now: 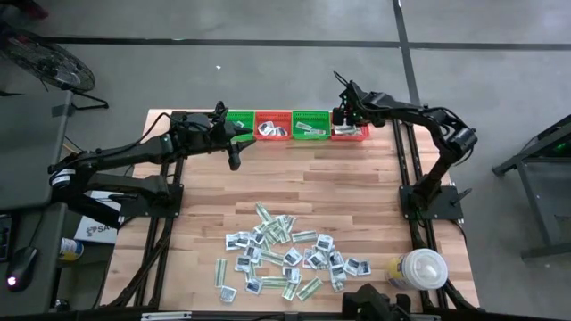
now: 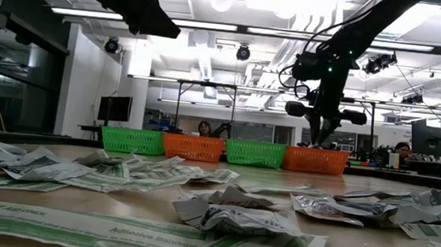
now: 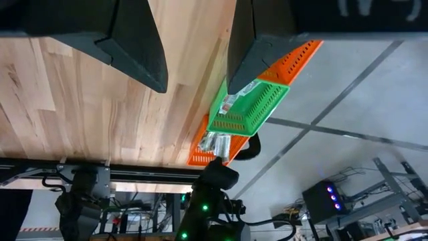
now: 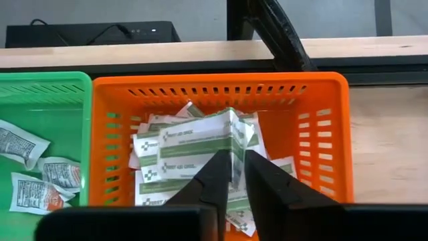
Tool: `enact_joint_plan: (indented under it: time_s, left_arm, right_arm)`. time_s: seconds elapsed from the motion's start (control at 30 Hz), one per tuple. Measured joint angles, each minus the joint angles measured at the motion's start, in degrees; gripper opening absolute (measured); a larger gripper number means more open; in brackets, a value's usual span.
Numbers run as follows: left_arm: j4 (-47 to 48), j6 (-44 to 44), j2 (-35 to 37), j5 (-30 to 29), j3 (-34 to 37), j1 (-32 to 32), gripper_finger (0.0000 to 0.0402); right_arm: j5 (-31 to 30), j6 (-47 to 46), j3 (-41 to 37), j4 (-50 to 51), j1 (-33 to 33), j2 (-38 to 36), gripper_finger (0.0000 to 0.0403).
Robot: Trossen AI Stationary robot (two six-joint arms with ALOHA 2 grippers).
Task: Pick & Place First Aid Supplies
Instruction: Put the green bandage pack in the right orange bin
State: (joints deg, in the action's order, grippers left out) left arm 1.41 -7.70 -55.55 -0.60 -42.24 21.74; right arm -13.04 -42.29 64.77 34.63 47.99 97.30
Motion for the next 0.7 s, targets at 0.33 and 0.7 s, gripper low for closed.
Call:
enact_joint_plan:
  time_s: [0.33, 0.7]
  left_arm:
    - [0.0, 0.4, 0.0, 0.0, 0.0, 0.0, 0.0152]
    - [0.5, 0.6, 0.0, 0.0, 0.0, 0.0, 0.0152]
  right_arm:
    - [1.9, 1.9, 0.0, 1.9, 0.0, 0.0, 0.0095]
    - [2.7, 6.7, 0.0, 5.8, 0.0, -1.3, 0.0153]
